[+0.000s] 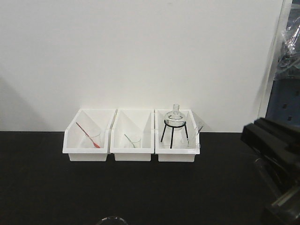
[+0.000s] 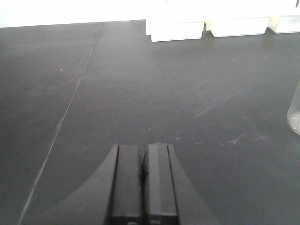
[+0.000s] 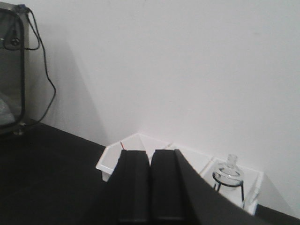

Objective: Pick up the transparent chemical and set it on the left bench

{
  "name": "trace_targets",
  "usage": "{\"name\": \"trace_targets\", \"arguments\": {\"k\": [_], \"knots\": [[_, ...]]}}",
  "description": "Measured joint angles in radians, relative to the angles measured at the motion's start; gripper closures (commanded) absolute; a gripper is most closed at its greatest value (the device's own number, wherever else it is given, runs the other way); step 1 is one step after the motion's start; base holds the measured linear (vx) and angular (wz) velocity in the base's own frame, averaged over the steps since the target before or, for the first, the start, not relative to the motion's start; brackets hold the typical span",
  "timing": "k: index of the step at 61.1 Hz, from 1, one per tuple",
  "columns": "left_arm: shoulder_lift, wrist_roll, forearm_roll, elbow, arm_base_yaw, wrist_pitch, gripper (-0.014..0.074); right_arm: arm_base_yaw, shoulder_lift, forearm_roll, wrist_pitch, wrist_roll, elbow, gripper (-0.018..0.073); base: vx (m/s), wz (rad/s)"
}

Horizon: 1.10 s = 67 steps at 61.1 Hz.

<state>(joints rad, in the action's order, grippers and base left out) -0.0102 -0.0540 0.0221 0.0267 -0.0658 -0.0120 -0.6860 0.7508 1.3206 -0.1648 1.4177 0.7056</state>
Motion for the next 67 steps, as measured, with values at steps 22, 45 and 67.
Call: {"name": "trace_targets", "arguments": {"k": [22,45,67], "knots": [[0.0,0.0,0.0,0.0,0.0,0.0,0.06,0.0,-0.071,0.01,-0.033,0.0,-0.118,0.0562,0.0,0.0],[0.0,0.0,0.0,0.0,0.0,0.0,0.06,0.0,-0.062,-0.001,-0.087,-0.03,-0.118,0.0562,0.0,0.0],[0.0,0.0,0.0,0.0,0.0,0.0,0.06,0.084,-0.039,-1.36,0.165,-1.291,-0.119,0.0562,0.0,0.0]]}}
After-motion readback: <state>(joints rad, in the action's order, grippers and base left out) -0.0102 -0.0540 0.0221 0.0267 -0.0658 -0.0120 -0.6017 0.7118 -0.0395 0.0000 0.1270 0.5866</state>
